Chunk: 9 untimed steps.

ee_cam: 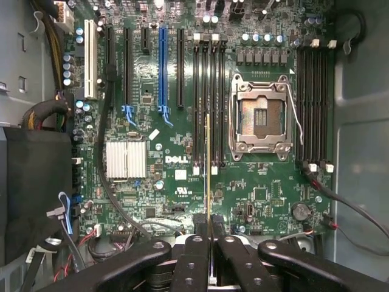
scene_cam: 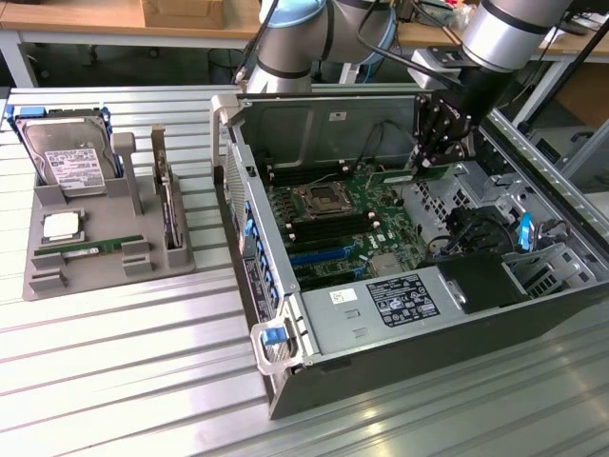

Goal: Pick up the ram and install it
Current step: 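Insert the ram into the slot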

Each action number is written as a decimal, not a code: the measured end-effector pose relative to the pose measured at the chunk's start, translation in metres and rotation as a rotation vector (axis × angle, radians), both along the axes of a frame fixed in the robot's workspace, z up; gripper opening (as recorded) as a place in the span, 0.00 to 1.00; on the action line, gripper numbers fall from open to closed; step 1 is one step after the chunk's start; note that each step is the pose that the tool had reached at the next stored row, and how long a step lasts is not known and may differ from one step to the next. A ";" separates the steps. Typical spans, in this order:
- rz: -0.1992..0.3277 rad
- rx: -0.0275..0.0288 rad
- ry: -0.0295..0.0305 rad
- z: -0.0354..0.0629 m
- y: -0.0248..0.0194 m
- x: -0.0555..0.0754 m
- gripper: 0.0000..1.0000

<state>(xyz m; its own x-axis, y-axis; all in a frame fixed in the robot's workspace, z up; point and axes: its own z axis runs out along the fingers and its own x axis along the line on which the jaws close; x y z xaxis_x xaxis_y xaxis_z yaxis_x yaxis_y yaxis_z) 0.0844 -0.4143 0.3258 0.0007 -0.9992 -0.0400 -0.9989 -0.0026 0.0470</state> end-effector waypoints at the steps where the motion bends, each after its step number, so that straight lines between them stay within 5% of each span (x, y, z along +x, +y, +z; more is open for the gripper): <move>1: 0.000 0.0000 0.0000 -0.0003 0.0000 -0.001 0.12; 9: 0.000 0.0000 0.0000 -0.0043 0.0000 -0.003 0.12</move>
<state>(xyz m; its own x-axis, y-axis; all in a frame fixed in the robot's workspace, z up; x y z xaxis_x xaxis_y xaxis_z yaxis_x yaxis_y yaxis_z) 0.0814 -0.4143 0.3215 0.0007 -0.9992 -0.0400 -0.9989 -0.0026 0.0470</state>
